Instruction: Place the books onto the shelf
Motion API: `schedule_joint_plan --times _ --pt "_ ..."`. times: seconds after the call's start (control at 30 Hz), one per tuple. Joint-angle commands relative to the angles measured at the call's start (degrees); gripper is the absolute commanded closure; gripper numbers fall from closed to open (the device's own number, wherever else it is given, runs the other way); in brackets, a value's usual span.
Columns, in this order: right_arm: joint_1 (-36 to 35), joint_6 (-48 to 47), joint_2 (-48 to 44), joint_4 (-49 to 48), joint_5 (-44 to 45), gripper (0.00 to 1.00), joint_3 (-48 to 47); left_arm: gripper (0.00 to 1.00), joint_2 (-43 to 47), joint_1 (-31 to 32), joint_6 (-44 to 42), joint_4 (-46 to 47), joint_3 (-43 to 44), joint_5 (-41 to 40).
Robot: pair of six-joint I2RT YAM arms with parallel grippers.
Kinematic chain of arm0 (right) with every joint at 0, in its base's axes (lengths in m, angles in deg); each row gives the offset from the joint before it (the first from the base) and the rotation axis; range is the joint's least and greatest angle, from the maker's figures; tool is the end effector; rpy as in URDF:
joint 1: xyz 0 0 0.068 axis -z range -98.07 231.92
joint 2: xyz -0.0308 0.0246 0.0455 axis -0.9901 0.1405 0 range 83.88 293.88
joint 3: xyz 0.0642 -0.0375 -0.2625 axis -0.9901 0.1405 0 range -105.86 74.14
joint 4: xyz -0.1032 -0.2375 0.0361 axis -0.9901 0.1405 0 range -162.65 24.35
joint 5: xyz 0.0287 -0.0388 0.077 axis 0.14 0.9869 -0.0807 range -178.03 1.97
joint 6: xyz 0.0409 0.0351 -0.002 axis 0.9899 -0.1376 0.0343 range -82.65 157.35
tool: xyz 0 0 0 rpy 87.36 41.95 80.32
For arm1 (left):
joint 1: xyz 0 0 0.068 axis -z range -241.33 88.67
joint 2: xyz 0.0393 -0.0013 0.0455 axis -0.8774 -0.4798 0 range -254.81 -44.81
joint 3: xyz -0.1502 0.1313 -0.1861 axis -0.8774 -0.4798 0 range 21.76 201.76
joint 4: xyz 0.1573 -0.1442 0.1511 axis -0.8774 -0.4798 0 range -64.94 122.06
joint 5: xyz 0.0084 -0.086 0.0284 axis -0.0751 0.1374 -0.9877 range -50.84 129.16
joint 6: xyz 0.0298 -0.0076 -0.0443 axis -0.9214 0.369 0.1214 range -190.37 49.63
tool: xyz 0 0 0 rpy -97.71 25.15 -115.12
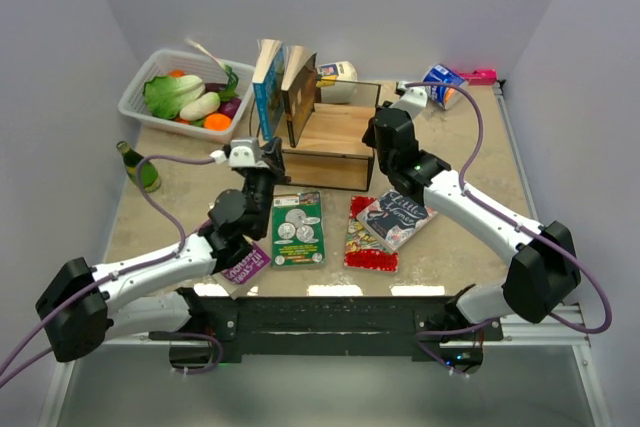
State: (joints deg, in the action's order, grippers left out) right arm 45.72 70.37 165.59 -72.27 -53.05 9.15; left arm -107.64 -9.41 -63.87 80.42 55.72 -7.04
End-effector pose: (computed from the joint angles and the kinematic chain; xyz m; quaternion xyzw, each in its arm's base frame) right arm 0.2802 0.1800 0.3313 0.1572 0.7719 0.1229 0.6037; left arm 0.1658 -0.1699 0.3155 -0.0905 0.6135 -0.1689 0.7661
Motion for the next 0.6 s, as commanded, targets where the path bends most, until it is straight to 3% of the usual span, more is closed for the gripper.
schedule_joint_plan --times 0.0,0.23,0.43,0.57 --pt "-0.09 2.14 0.02 1.81 -1.06 1.0 0.57 1.0 -5.19 2.21 8.7 -7.5 4.8 12.7" --pt "-0.01 2.05 0.55 2.08 -1.5 1.0 0.3 1.0 -17.49 3.8 6.95 -2.31 11.39 12.37" --pt "-0.09 2.67 0.82 1.9 -2.2 1.0 0.57 1.0 -31.71 3.71 -2.27 2.09 22.37 -0.01" --pt "-0.01 3.02 1.08 1.82 -2.81 1.0 0.83 1.0 -37.27 2.66 -6.24 2.53 29.74 -3.55"
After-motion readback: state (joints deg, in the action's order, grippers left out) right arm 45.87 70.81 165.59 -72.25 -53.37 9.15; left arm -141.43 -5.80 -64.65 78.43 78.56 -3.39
